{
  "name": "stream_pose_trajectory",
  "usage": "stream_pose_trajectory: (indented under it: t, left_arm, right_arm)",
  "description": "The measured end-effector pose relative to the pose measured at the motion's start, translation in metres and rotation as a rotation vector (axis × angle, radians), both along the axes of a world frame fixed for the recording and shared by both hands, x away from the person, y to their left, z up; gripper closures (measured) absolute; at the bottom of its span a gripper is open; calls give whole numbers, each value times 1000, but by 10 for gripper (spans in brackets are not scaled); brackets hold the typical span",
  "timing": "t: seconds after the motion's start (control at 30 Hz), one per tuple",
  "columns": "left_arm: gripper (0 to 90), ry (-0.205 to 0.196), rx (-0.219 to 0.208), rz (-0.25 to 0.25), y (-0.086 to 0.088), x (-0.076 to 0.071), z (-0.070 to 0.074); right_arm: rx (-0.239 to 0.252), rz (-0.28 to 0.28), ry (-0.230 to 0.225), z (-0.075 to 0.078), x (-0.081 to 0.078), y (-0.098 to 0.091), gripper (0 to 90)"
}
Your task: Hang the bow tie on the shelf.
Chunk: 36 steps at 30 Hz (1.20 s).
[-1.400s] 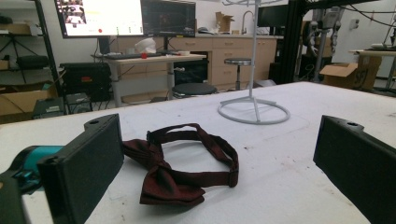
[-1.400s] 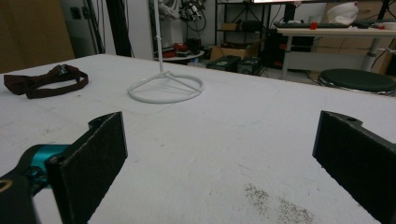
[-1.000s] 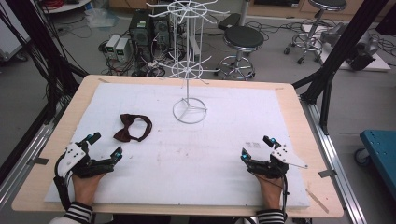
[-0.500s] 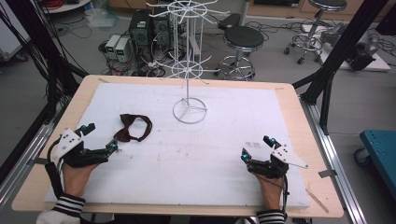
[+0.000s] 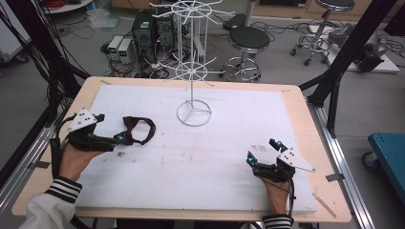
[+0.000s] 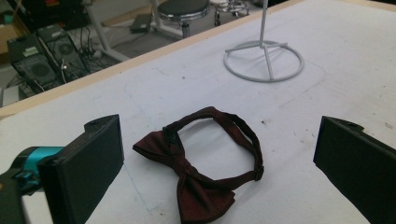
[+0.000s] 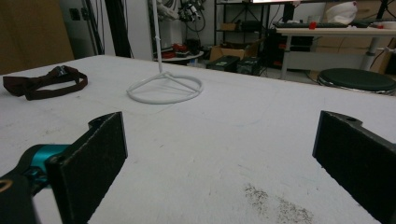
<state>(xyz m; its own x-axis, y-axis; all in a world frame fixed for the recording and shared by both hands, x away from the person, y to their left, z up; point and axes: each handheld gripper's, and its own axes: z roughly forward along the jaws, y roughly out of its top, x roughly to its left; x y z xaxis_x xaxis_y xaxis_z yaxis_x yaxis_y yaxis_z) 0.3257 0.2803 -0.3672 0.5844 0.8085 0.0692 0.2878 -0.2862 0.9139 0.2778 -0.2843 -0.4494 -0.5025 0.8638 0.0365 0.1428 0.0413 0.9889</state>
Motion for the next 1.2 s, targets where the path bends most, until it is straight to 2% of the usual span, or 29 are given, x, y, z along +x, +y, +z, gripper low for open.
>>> stream_pose_trajectory:
  t: [0.17,0.37,0.53,0.6,0.73,0.8,0.87,0.93,1.1,1.17,1.2]
  left_arm:
    - [21,54,41,-16,-3,13,11]
    - [21,104,90,-24,-6,29,17]
    - [21,141,107,-23,-7,40,20]
    - [21,145,101,-20,-7,43,19]
    - [21,190,108,-19,-5,50,13]
    - [21,204,98,-15,-5,53,11]
    - [21,235,89,-11,-4,58,8]
    - [21,266,125,1,-5,64,7]
    - [21,307,147,4,-11,76,9]
    - [21,333,142,13,-13,81,7]
    - [21,345,153,13,-13,83,6]
  right_arm:
    - [1,1,0,0,0,0,24]
    - [1,1,0,0,0,0,23]
    - [3,3,1,0,0,0,24]
    - [1,2,1,0,0,0,24]
    - [1,1,0,0,0,0,23]
    - [0,3,3,0,0,0,24]
    - [1,2,4,0,0,0,24]
    - [3,1,3,0,0,0,24]
    - [5,1,4,0,0,0,24]
    - [4,1,3,0,0,0,24]
    - [3,0,3,0,0,0,24]
